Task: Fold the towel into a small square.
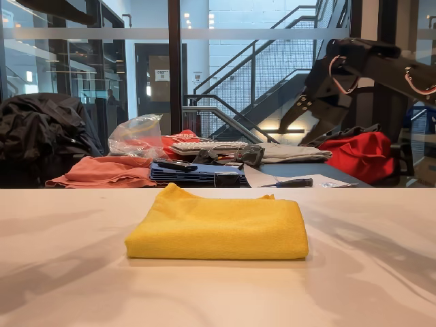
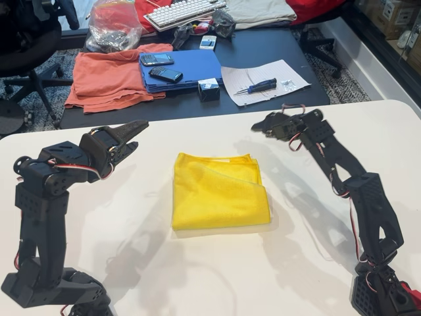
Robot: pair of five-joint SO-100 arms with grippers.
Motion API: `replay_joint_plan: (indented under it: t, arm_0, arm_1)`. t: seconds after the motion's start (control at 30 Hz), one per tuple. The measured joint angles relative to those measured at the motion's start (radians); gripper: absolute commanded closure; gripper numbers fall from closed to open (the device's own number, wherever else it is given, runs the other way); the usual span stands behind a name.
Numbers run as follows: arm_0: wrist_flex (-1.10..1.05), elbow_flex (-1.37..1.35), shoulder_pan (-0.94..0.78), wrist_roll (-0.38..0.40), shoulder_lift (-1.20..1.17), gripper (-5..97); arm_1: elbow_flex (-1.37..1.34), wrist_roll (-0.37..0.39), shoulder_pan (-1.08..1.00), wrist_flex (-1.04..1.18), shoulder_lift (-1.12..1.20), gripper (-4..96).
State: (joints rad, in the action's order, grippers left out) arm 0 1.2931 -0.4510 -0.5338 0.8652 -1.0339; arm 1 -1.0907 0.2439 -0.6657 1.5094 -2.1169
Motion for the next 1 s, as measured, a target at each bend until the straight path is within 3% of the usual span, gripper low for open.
replay_joint_plan:
  t: [0.17, 0.43, 0.73, 1.0]
  arm_0:
    - [0.077, 0.028, 0.006, 0.262, 0.06, 74]
    - [0.035, 0.103, 0.002, 0.411, 0.158, 74]
    - [-0.034, 0.138, -0.005, 0.445, 0.232, 75]
    - [-0.025, 0.141, -0.014, 0.454, 0.233, 85]
  arm_1:
    - [0.0, -0.02, 0.011, 0.011, -0.058, 68.6]
    - [0.0, -0.026, 0.008, 0.011, -0.071, 68.6]
    - [0.0, -0.049, 0.008, 0.011, -0.071, 68.6]
    - [0.0, -0.049, 0.008, 0.011, -0.071, 68.6]
